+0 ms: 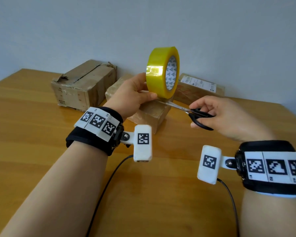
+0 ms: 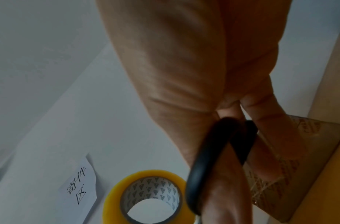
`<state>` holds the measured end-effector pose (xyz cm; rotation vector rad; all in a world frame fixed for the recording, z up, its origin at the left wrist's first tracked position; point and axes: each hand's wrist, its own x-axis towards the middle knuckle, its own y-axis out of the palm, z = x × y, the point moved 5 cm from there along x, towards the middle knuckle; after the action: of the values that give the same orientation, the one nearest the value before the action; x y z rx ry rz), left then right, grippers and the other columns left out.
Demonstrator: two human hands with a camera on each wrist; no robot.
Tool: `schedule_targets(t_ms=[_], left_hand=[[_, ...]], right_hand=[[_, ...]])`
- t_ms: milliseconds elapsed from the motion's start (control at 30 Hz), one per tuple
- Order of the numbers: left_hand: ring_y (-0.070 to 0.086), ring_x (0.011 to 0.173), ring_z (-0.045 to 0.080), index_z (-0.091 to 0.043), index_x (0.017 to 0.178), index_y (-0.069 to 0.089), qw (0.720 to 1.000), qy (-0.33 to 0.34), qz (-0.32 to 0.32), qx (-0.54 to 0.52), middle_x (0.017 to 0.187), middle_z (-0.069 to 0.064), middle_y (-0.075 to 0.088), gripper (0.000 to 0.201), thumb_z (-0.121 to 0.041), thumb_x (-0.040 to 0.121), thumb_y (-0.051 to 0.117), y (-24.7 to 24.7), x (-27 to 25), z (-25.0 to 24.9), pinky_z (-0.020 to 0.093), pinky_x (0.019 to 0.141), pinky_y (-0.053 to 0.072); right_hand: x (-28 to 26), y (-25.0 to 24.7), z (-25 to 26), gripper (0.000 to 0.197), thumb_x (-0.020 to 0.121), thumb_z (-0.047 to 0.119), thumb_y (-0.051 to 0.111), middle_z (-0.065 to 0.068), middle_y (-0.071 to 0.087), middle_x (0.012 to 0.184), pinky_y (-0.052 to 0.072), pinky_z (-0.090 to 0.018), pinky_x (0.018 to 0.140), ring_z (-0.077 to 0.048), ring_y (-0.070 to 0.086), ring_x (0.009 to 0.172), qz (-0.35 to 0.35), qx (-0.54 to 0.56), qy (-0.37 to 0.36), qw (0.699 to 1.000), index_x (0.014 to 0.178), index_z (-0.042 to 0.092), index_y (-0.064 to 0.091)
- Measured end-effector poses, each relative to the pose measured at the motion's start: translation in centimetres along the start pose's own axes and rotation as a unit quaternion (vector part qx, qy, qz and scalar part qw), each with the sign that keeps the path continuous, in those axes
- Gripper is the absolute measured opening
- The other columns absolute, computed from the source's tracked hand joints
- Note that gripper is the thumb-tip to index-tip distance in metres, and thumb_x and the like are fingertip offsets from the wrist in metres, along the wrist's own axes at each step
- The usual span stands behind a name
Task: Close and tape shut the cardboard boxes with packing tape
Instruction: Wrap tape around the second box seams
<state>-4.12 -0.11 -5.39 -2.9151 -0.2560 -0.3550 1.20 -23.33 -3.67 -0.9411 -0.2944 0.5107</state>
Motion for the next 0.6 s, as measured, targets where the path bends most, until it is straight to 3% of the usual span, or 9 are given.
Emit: schedule_targets(t_ms=[100,233,400,600], left_hand=[[0.071,0.102,0.015,-0.014,0.132,0.057,1.000,-0.003,-0.004,-0.014,0.111,0.004,0.074,0.041,0.001,0.094,0.060,-0.08,-0.09,-0.05,0.027,0.085,0.058],[0.071,0.091,0.007,-0.012,0.131,0.057,1.000,-0.007,-0.010,-0.017,0.105,0.001,0.076,0.040,0.002,0.094,0.060,0.02,-0.16,-0.20,0.015,0.071,0.053],[0.071,0.099,0.014,-0.014,0.132,0.057,1.000,-0.011,-0.010,-0.011,0.106,0.002,0.076,0.041,0.001,0.093,0.061,-0.01,-0.20,-0.22,0.026,0.083,0.056],[0.071,0.099,0.013,-0.014,0.131,0.058,1.000,-0.008,-0.009,-0.009,0.105,0.001,0.076,0.042,0.002,0.093,0.061,0.06,-0.27,-0.33,0.029,0.087,0.056]], right_hand=[[0.01,0.02,-0.02,0.040,0.073,0.031,0.090,0.009,0.071,0.092,0.057,-0.040,0.089,-0.011,0.068,0.087,0.003,0.020,0.007,1.000,0.106,0.040,0.070],[0.17,0.39,0.20,0.040,0.072,0.031,0.091,0.008,0.073,0.092,0.057,-0.044,0.091,-0.012,0.070,0.090,0.000,0.033,0.005,0.999,0.106,0.040,0.071],[0.00,0.10,0.28,0.039,0.071,0.030,0.091,0.009,0.074,0.088,0.057,-0.044,0.092,-0.011,0.070,0.087,-0.002,0.039,0.007,0.999,0.105,0.040,0.073],[-0.22,-0.03,0.26,0.041,0.070,0.033,0.091,0.011,0.075,0.084,0.058,-0.044,0.091,-0.012,0.071,0.084,0.018,0.049,0.011,0.999,0.106,0.038,0.073]])
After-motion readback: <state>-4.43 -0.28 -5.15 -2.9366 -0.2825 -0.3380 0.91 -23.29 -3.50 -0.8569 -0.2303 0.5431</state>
